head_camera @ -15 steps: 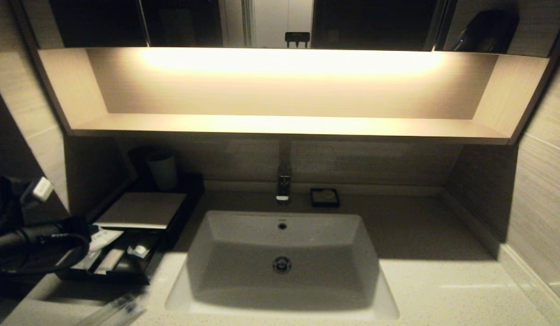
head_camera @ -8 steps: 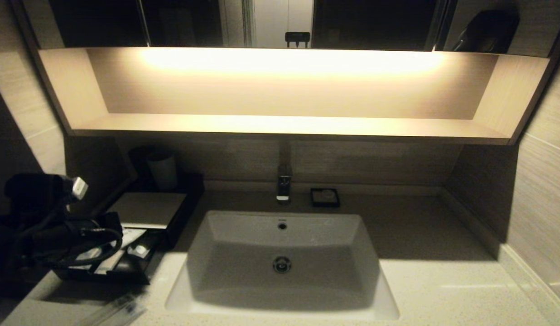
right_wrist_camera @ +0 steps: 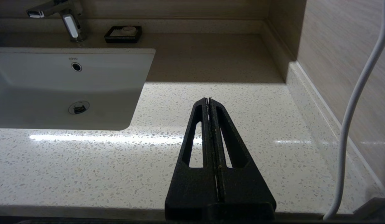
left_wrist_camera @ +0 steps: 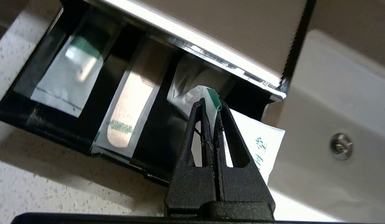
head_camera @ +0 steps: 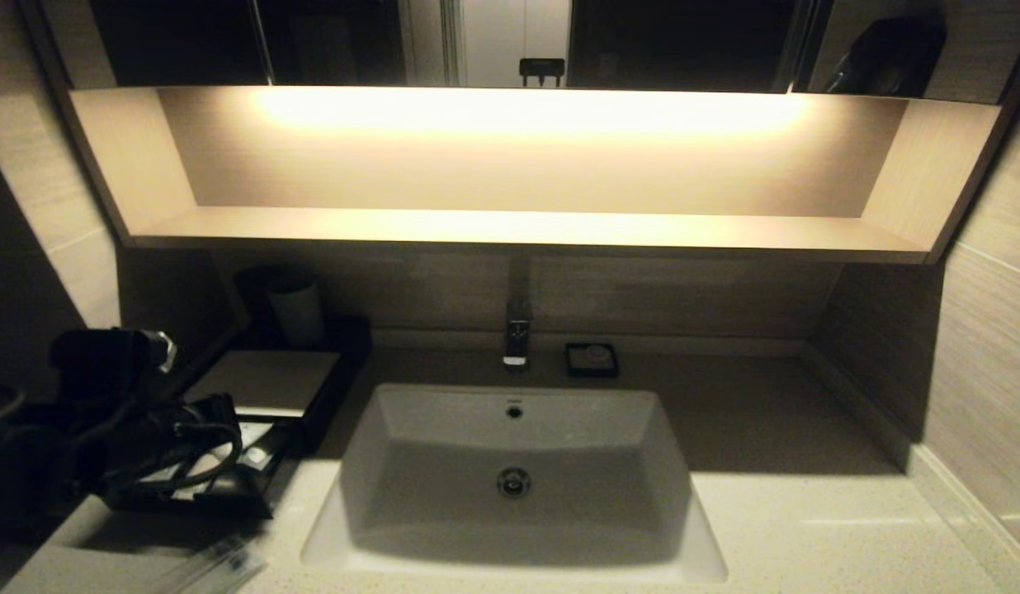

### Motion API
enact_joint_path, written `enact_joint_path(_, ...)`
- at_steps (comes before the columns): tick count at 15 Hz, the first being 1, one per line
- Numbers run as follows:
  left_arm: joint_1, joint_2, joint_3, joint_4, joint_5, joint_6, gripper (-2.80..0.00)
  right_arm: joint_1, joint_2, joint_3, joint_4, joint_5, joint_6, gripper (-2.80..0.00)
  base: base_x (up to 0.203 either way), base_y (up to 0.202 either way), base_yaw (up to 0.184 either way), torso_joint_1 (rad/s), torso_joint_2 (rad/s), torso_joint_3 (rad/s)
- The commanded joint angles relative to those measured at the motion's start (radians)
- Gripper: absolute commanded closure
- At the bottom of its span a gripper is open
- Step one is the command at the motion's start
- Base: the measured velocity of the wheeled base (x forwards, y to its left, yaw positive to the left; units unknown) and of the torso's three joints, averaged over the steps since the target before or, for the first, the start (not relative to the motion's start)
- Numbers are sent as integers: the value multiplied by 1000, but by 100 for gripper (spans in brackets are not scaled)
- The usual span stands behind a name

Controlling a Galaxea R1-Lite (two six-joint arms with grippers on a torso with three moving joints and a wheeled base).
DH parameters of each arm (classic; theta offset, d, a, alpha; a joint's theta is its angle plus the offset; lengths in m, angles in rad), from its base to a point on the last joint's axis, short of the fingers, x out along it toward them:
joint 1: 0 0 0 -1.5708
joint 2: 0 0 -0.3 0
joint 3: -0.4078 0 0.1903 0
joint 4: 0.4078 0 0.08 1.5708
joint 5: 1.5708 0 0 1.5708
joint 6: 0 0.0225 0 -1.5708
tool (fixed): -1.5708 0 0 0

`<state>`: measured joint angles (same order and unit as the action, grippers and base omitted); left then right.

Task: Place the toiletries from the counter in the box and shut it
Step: Place the bathroom toiletry into the drawer

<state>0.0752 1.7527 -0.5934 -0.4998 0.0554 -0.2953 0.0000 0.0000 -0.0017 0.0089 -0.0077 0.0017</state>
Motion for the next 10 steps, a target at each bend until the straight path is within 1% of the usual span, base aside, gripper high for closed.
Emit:
enact_joint_path(1, -8, 24, 9, -5, 8, -11, 0, 0, 0, 0, 0, 0, 0, 0, 0, 0, 0, 0, 0, 0)
enact_joint_path(5, -8, 56, 11, -10, 17, -15, 0, 0, 0, 0, 0, 0, 0, 0, 0, 0, 0, 0, 0, 0)
enact_joint_path(7, -8, 74, 12, -41, 43, -15, 0, 0, 0, 0, 0, 0, 0, 0, 0, 0, 0, 0, 0, 0)
enact_joint_path(10, -8, 90, 18, -62, 44, -16, 0, 0, 0, 0, 0, 0, 0, 0, 0, 0, 0, 0, 0, 0)
